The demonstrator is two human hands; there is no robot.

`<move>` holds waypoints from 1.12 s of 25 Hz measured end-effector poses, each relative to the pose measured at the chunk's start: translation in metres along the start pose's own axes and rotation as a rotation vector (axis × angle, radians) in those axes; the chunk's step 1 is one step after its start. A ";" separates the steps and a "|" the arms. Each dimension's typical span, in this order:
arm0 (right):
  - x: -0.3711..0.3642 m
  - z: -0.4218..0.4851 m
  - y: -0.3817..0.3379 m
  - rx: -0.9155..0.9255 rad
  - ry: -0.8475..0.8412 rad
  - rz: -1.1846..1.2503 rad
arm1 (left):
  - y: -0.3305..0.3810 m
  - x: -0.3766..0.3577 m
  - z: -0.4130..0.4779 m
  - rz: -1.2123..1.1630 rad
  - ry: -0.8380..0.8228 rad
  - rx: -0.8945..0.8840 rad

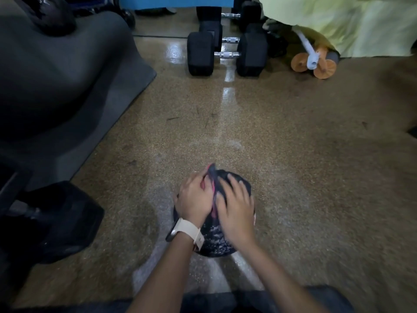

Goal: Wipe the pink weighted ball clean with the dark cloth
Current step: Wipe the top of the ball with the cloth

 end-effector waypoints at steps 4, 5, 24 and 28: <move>0.003 0.010 0.007 0.032 -0.085 -0.009 | -0.007 0.004 -0.001 -0.105 0.017 0.064; 0.006 0.040 0.017 -0.077 -0.111 0.039 | -0.004 0.002 -0.007 -0.076 0.032 0.059; 0.013 0.030 0.024 0.023 -0.044 0.040 | 0.024 -0.008 -0.012 0.241 -0.053 -0.129; 0.010 0.049 0.039 -0.125 -0.045 0.161 | 0.029 -0.009 -0.026 0.270 -0.007 -0.152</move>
Point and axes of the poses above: each hand's wrist, its own z-axis towards the middle knuckle, its own x-axis out of the back of the hand, y = z × x, the point moved 8 cm from there along z, towards the middle knuckle, and after that the axes turned 5 degrees about -y, right-handed, at the moved point
